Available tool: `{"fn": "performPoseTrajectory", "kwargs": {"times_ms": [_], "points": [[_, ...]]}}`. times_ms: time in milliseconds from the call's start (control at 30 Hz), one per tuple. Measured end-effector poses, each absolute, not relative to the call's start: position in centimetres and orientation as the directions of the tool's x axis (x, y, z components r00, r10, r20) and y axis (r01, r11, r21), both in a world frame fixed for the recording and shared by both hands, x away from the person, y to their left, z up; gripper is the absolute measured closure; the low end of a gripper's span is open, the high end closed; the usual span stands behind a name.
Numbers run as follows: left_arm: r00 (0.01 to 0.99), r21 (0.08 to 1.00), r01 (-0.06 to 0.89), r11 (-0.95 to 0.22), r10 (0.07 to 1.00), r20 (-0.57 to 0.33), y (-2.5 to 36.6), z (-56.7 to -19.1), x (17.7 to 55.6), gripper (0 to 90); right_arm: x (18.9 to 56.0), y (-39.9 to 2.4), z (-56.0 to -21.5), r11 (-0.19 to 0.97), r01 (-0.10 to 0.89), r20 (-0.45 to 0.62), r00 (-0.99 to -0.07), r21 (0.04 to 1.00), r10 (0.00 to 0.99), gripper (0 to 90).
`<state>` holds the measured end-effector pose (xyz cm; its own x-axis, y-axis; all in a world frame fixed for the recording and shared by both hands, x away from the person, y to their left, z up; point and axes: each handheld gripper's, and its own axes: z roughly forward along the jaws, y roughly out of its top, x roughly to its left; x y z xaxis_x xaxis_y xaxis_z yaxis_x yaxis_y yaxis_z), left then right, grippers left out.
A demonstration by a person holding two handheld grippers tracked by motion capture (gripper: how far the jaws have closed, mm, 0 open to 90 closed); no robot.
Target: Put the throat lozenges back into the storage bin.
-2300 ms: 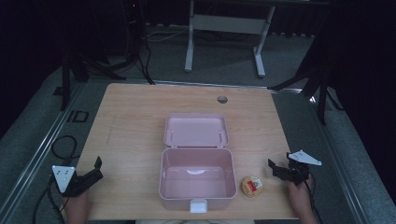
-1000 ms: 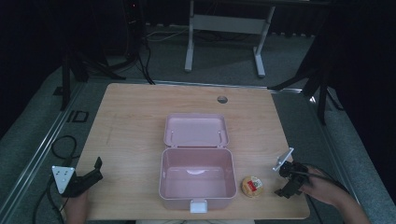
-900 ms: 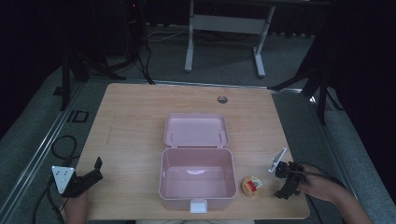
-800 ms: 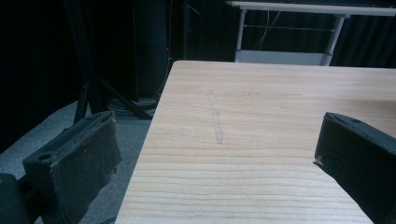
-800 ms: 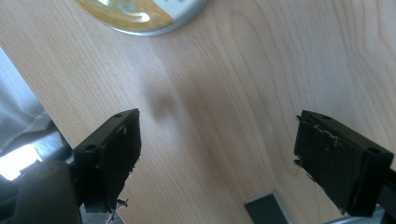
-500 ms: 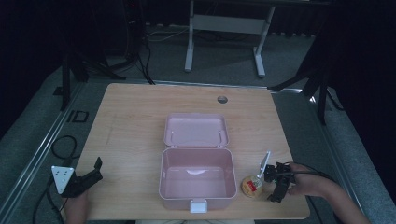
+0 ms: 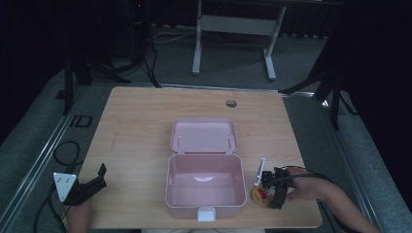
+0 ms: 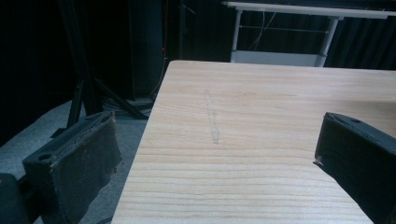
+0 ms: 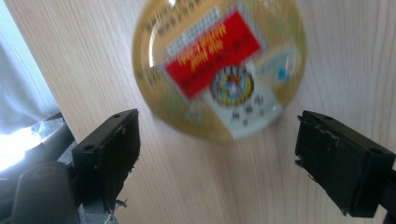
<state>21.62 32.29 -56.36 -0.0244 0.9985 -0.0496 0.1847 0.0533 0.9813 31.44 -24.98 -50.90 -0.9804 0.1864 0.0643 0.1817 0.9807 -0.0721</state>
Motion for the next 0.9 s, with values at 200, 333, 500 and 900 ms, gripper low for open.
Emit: {"fn": "performPoseTrajectory", "kwargs": {"times_ms": [200,333,500,900], "points": [[-0.021,0.981,0.183,0.056,0.998,-0.053,32.3,-56.4,21.6,0.3,31.7,-23.3,-51.0,0.987,0.143,0.061,-0.987,-0.078,0.148,13.8],[-0.019,0.981,0.183,0.057,0.998,-0.054,32.4,-56.4,21.6,0.3,31.8,-22.6,-51.1,0.990,0.114,0.070,-0.990,-0.085,0.120,15.5],[-0.017,0.981,0.185,0.057,0.998,-0.054,32.4,-56.4,21.6,0.3,31.8,-22.1,-51.0,0.990,0.113,0.064,-0.991,-0.084,0.118,17.9],[-0.014,0.981,0.186,0.058,0.998,-0.056,32.4,-56.4,21.6,0.3,31.7,-21.6,-50.8,0.992,0.078,0.062,-0.995,-0.099,0.084,20.3]]}}
